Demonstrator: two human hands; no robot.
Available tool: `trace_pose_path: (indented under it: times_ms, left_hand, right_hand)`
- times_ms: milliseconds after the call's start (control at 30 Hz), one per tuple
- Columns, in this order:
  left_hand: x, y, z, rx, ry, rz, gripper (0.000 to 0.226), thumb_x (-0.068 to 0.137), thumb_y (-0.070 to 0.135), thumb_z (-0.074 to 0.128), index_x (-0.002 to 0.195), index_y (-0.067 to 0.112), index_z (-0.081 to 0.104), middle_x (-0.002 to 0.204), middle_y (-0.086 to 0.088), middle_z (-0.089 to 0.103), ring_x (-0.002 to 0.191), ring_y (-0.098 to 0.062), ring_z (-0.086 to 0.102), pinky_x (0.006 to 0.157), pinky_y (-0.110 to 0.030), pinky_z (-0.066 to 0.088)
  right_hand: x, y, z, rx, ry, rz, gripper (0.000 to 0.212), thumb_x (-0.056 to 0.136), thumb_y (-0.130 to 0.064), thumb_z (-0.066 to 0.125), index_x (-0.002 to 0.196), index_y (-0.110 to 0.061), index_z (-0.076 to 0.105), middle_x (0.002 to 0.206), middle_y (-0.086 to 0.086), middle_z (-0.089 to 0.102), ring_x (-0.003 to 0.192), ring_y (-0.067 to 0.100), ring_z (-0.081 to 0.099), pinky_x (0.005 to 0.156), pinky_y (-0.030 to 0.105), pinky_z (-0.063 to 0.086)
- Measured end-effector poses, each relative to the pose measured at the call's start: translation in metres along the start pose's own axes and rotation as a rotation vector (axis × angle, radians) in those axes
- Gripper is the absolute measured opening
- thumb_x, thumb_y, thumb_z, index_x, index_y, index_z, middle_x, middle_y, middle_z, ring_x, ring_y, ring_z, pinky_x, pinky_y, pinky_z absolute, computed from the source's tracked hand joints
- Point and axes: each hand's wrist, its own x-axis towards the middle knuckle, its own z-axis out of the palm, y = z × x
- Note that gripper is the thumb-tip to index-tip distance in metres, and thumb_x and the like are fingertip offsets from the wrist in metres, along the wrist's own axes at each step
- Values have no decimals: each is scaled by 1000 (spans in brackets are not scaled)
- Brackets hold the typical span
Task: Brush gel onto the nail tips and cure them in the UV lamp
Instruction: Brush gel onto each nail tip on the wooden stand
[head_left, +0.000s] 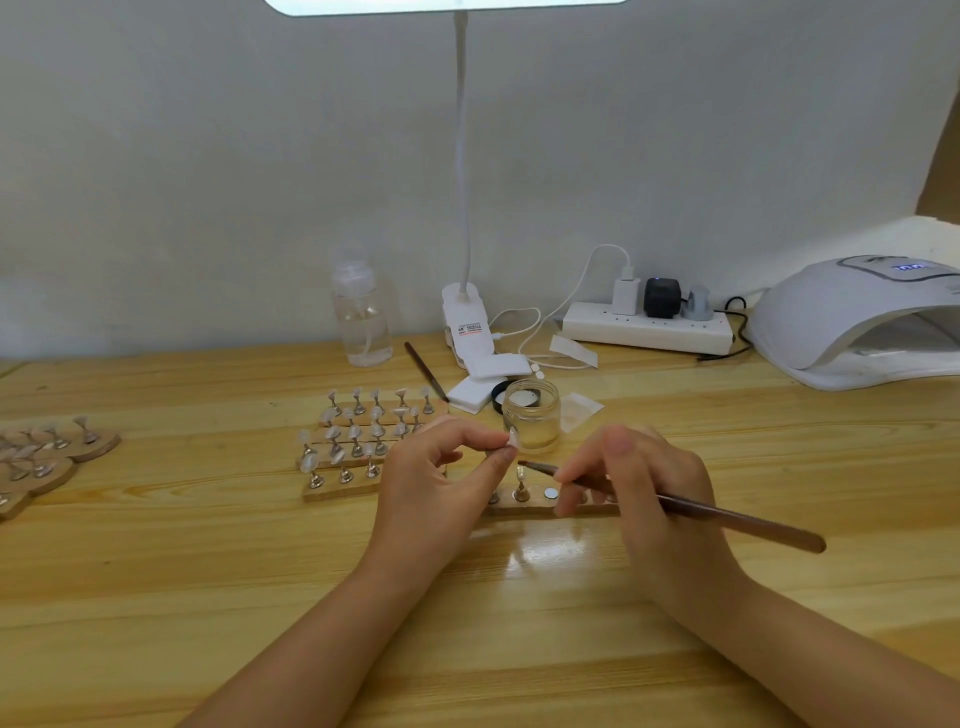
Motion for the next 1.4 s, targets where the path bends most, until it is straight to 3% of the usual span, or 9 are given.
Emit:
trace_pose_path:
  times_ms: [133,267,400,533,667,767,933,1067,1400]
  left_hand:
    - [1,-2,0,5,4,5,27,71,11,74,69,36,64,82,20,66,79,4,59,75,-14,46]
    - [1,-1,1,-5,-1,6,28,71,10,74,68,36,65,78,19,67,78,3,59,76,-17,46]
    - [1,0,1,-7,-3,-2,26,71,9,74,69,34,65,72,16,66,78,1,60,77,-22,48]
    - [1,1,0,-22,-6,-3,26,71,8,74,68,33,65,73,14,66,79,0,60,78,-25,49]
    - [0,2,1,-11,-1,7,28,71,7,74,68,34,65,72,14,66,78,-1,60,78,-27,49]
    - [0,3,0,-20,7,11,27,71,7,74,68,33,66,72,14,66,78,-1,60,78,-28,49]
    - [-1,4,0,-7,1,17,28,71,6,74,68,33,65,71,14,65,78,-1,59,78,-28,49]
    - [0,2,1,-7,-11,20,28,71,7,73,68,33,65,72,17,65,79,-1,59,78,-26,49]
    - [0,2,0,5,-33,43,27,72,6,73,69,31,64,83,18,65,80,1,58,77,-24,47]
  right_hand:
    - [2,2,1,-13,18,-2,37,89,-37,28,73,-26,59,67,-9,64,69,3,58,68,25,41]
    - [0,1,2,43,-4,57,41,88,-40,29,66,-26,60,60,-1,65,61,6,60,71,41,45]
    - [1,1,1,12,14,32,39,89,-39,28,68,-26,58,64,-2,64,66,7,59,67,27,43]
    - [0,0,0,77,14,104,44,86,-44,30,61,-24,60,55,4,61,57,11,59,72,41,46]
    - [0,1,0,21,19,69,42,88,-43,28,69,-23,61,66,-2,65,69,11,61,69,30,46]
    - [-1,-2,2,89,11,139,46,85,-48,30,59,-27,62,56,1,64,59,12,62,76,44,46]
    - [0,-3,0,10,4,70,40,86,-45,30,68,-27,61,69,-5,66,68,5,60,72,28,44]
    - [-2,-3,2,101,33,123,44,84,-49,33,56,-28,61,51,3,61,51,7,57,72,32,41]
    - [0,1,1,-14,44,28,40,88,-42,31,64,-26,59,63,-6,64,61,4,57,70,27,41]
